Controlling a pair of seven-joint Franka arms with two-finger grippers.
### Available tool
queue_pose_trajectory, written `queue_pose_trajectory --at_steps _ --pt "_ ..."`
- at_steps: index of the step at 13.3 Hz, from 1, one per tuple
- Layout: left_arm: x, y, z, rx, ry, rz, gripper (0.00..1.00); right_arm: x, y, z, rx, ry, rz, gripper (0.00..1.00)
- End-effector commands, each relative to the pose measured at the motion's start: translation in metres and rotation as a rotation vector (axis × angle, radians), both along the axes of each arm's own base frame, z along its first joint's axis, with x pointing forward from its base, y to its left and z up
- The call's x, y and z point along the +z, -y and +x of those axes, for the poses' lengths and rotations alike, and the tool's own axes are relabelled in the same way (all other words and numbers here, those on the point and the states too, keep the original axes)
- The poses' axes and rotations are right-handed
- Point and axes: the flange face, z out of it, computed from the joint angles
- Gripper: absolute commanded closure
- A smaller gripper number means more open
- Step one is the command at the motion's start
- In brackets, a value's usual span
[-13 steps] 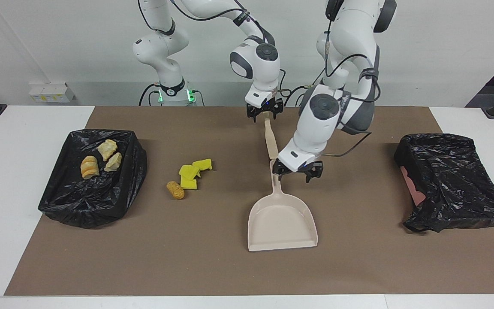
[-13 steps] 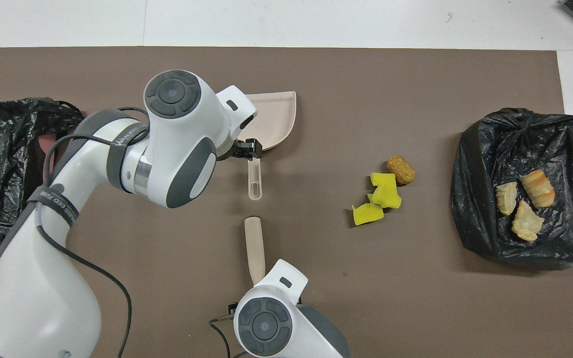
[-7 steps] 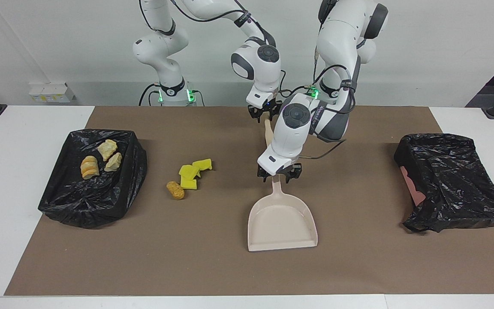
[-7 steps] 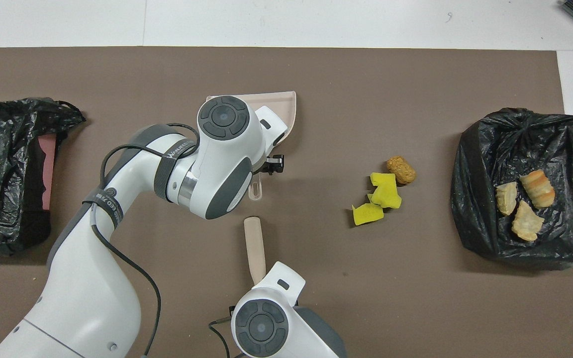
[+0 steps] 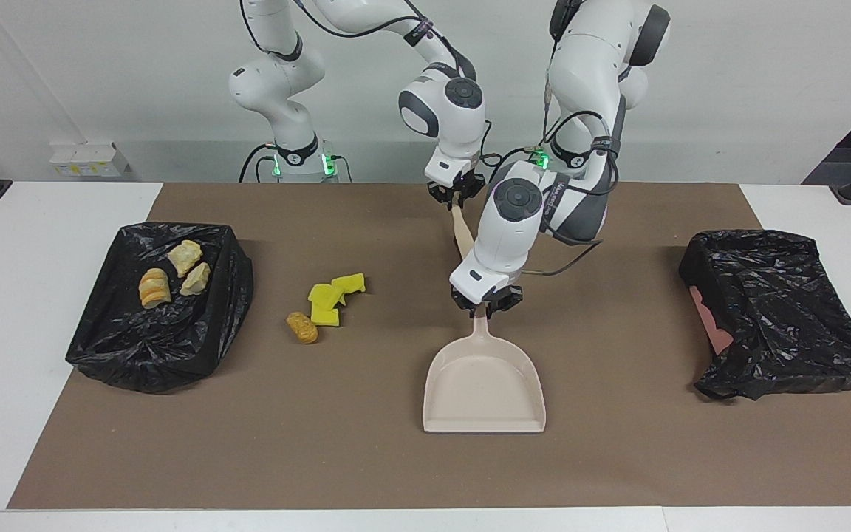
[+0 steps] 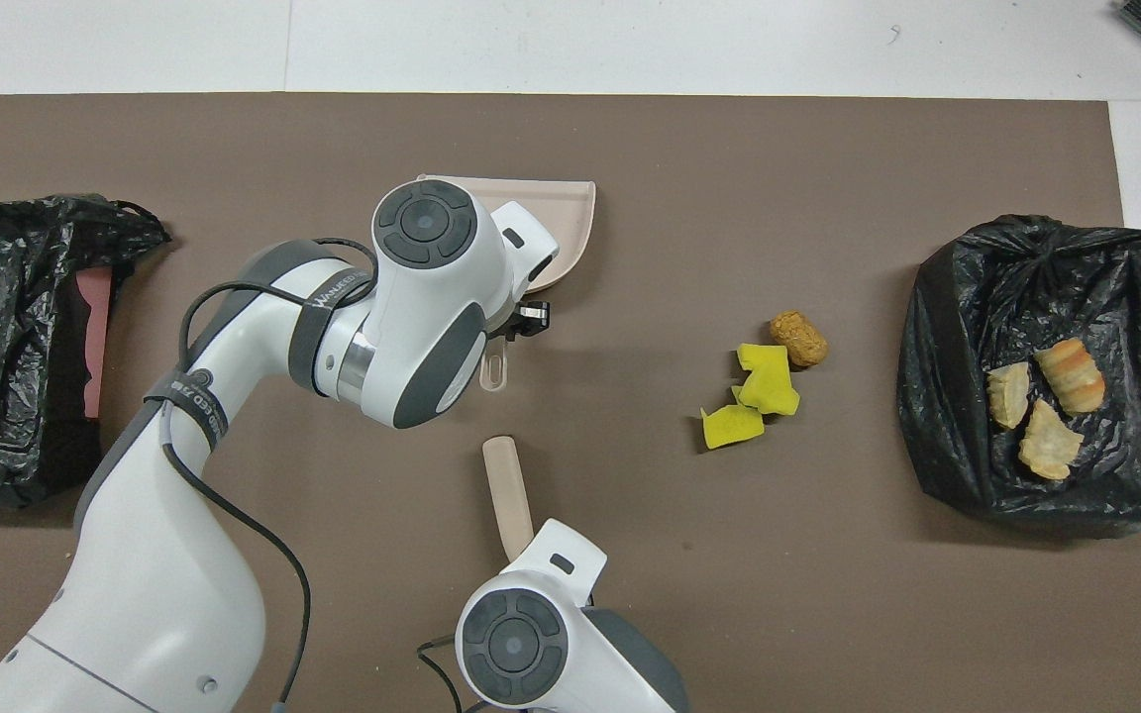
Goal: Sweep and dump trash in bin
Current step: 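Grasp the dustpan handle with the left gripper while the right gripper grasps the brush, then sweep the sponge pieces and bread into the dustpan with the right gripper's brush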
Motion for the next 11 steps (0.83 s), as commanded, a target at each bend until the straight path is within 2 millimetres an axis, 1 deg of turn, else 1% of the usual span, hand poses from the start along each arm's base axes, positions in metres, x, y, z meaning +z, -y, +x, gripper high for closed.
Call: queue_pose_trajectory --at_steps 1,2,3,4,5,7,8,9,10,11 --pt "0.031 -0.031 0.008 -0.132 0.046 -0.004 1.00 0.031 0.018 0.013 0.006 0.004 0.004 1.00" --pt "0.035 -0.047 0.012 -0.212 0.044 0.001 1.00 0.040 0.031 0.019 -0.014 0.001 -0.005 1.00" --pt "0.039 -0.059 0.013 -0.318 0.036 0.009 1.00 0.052 0.043 0.024 -0.015 0.001 -0.009 1.00" --pt "0.038 -0.071 0.015 -0.409 0.015 0.018 1.00 0.061 0.057 0.030 -0.010 -0.006 -0.018 1.00" --pt "0.039 -0.083 0.016 -0.495 -0.008 0.027 1.00 0.073 0.076 0.039 -0.011 -0.008 -0.021 1.00" --pt "0.044 -0.097 0.014 -0.703 -0.035 0.060 1.00 0.099 0.118 0.057 -0.026 -0.015 -0.030 1.00" --pt "0.041 -0.113 0.019 -0.802 -0.041 0.060 1.00 0.108 0.140 0.065 -0.036 -0.007 -0.052 1.00" --pt "0.038 -0.119 0.020 -0.869 -0.047 0.056 1.00 0.114 0.165 0.074 -0.040 0.003 -0.098 1.00" --pt "0.037 -0.122 0.017 -0.883 -0.054 0.062 1.00 0.116 0.185 0.082 -0.047 0.002 -0.129 1.00" --pt "0.032 -0.124 0.008 -0.926 -0.066 0.084 1.00 0.116 0.206 0.092 -0.067 0.006 -0.151 1.00"
